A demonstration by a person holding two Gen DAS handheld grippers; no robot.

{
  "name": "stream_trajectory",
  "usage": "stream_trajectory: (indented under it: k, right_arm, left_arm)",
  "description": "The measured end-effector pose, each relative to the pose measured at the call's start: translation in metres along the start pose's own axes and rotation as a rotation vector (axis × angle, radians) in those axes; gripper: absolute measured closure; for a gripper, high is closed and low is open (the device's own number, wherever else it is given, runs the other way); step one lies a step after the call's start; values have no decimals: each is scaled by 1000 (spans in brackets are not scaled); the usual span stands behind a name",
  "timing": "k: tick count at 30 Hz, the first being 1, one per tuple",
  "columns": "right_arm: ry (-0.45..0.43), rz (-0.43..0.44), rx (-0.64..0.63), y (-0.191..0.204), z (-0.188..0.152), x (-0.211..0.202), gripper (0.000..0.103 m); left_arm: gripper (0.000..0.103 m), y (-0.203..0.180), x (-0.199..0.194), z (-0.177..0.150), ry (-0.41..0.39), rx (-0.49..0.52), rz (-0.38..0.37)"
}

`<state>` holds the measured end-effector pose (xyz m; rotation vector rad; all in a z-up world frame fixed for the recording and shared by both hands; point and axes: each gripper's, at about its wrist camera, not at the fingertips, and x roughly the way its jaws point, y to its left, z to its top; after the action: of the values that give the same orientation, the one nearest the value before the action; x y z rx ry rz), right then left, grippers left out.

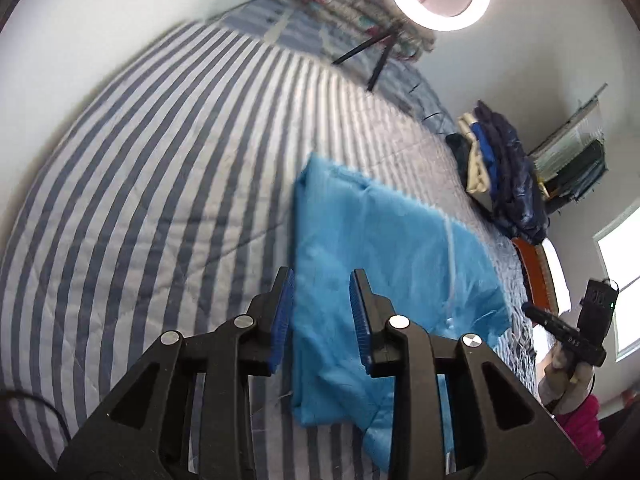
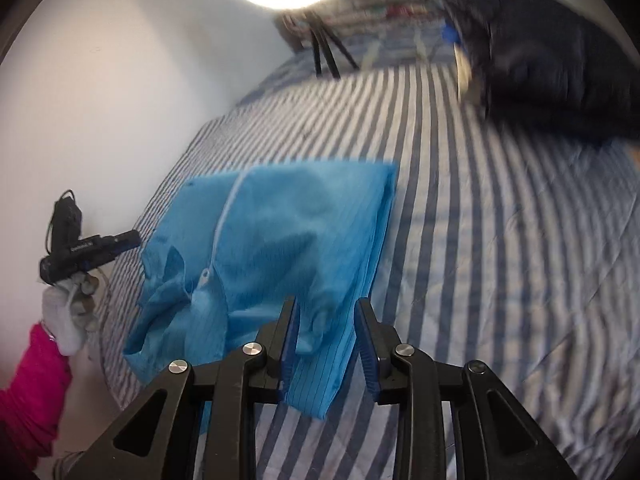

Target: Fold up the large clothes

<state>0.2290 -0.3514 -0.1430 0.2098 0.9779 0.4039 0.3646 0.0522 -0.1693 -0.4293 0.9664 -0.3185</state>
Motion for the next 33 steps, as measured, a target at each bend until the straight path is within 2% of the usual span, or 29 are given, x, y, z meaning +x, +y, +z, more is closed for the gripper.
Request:
stream_trajectory:
  k: [4, 11, 15, 19, 21, 24, 26, 30, 33]
  right_arm:
    - [-50, 22, -105, 34, 37, 28, 73]
    - [-4, 15, -160, 55, 80, 102, 75]
    - [65, 39, -174, 61, 90, 136, 78]
    - [165, -27, -232, 64, 80, 172, 77]
    - [195, -32, -225, 59, 75, 179, 81]
    - [186, -4, -179, 48, 76, 162, 81]
    - [155, 15, -149, 41, 73, 141, 79]
    - [121, -46, -106, 8, 52, 108, 77]
    - [111, -9, -31, -16, 30, 90, 77]
  left_arm:
    - [76, -36, 21, 18, -1, 73, -28]
    - [76, -81, 83, 48, 55, 155, -30]
    - [76, -83, 119, 53, 94, 157, -12]
    - [76, -72, 154, 46, 167, 189, 57]
    - [76, -63, 160, 41, 176, 179, 51]
    - [76, -60, 148, 43, 171, 154, 51]
    - [76, -62, 130, 43, 145, 175, 54]
    - [76, -63, 80, 33, 89, 210, 21]
    - [76, -53, 53, 19, 73, 176, -2]
